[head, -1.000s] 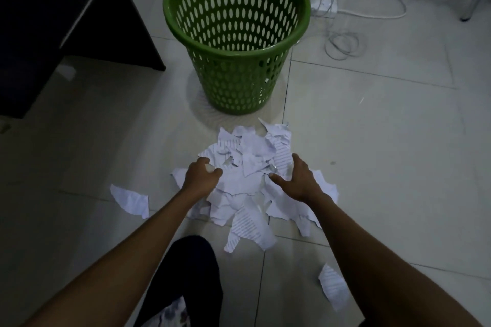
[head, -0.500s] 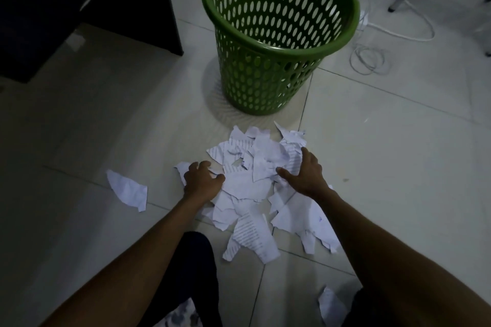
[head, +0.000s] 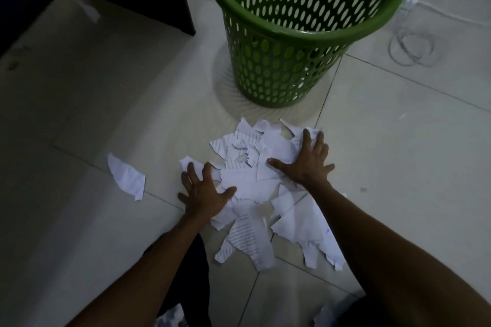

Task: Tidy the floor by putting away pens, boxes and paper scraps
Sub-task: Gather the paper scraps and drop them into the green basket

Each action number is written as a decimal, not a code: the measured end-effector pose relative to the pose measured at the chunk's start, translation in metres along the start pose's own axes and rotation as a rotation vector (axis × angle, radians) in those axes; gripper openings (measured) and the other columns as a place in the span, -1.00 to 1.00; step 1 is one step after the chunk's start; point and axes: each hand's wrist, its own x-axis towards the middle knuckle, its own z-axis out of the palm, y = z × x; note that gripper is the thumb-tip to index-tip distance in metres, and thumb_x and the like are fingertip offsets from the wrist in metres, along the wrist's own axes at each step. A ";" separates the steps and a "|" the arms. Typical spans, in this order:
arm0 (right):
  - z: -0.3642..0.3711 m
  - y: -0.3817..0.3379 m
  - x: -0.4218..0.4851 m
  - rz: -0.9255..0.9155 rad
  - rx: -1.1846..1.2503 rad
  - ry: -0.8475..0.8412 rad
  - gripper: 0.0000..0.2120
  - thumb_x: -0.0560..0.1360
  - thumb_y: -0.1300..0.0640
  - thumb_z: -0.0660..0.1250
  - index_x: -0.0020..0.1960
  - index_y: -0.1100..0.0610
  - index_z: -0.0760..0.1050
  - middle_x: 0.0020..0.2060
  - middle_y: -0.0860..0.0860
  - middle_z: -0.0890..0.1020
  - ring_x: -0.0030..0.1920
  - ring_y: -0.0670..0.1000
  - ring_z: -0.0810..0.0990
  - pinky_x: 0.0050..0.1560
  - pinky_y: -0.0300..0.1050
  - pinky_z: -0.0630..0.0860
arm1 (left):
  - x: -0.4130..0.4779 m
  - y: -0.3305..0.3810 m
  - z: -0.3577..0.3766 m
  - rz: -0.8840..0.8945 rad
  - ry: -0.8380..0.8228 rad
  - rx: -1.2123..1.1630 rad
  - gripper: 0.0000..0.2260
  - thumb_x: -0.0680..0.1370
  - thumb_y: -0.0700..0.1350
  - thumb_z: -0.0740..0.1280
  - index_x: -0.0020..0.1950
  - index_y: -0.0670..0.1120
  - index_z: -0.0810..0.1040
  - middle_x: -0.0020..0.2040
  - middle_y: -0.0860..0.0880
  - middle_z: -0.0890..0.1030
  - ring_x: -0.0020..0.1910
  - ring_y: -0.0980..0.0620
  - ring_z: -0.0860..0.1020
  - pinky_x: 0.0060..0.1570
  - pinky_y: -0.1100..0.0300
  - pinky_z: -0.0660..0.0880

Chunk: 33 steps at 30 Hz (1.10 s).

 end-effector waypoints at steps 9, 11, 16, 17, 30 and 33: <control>0.013 0.002 0.003 -0.041 -0.083 -0.032 0.14 0.20 -0.46 0.39 0.55 -0.07 -0.12 0.54 0.10 -0.24 0.52 0.25 -0.20 0.42 0.38 -0.04 | -0.009 0.003 0.016 0.097 0.027 0.109 -0.35 0.45 0.13 0.41 0.44 -0.01 0.22 0.56 -0.13 -0.16 0.52 -0.22 -0.18 0.43 -0.23 0.06; 0.019 0.003 -0.005 -0.047 -0.084 -0.002 0.09 0.24 -0.43 0.39 0.54 -0.05 -0.09 0.54 0.12 -0.22 0.53 0.24 -0.19 0.43 0.34 -0.03 | -0.010 0.001 0.016 0.116 0.035 0.128 -0.39 0.45 0.11 0.41 0.40 -0.05 0.26 0.55 -0.14 -0.11 0.52 -0.22 -0.12 0.40 -0.20 0.12; 0.022 0.005 -0.015 -0.085 -0.048 0.047 -0.07 0.30 -0.31 0.43 0.51 0.00 0.10 0.54 0.18 -0.02 0.52 0.23 -0.02 0.43 0.20 0.13 | -0.009 0.000 0.013 0.150 0.081 0.092 -0.50 0.45 0.04 0.43 0.27 -0.16 0.38 0.53 -0.15 0.06 0.45 -0.18 0.07 0.26 -0.10 0.32; 0.021 0.006 -0.017 -0.095 -0.044 0.061 -0.09 0.31 -0.29 0.44 0.50 0.00 0.13 0.53 0.18 0.02 0.51 0.22 0.01 0.42 0.18 0.16 | -0.008 0.002 0.014 0.153 0.086 0.075 -0.53 0.45 0.03 0.43 0.24 -0.17 0.40 0.52 -0.15 0.09 0.44 -0.18 0.09 0.24 -0.10 0.34; 0.010 0.007 -0.039 -0.113 0.179 -0.028 -0.41 0.39 0.12 0.48 0.37 0.11 0.39 0.36 0.16 0.25 0.36 0.19 0.25 0.33 0.02 0.31 | -0.019 0.020 0.011 0.138 0.013 -0.279 -0.61 0.47 -0.05 0.43 0.16 -0.26 0.46 0.16 -0.26 0.47 0.18 -0.17 0.42 0.10 0.16 0.33; 0.008 0.004 -0.036 -0.088 0.238 -0.042 -0.45 0.37 0.18 0.48 0.33 0.16 0.43 0.28 0.19 0.34 0.27 0.22 0.39 0.30 -0.02 0.33 | -0.015 0.025 0.008 0.124 0.000 -0.307 -0.62 0.49 -0.10 0.42 0.21 -0.26 0.44 0.18 -0.25 0.51 0.17 -0.16 0.48 0.00 0.24 0.33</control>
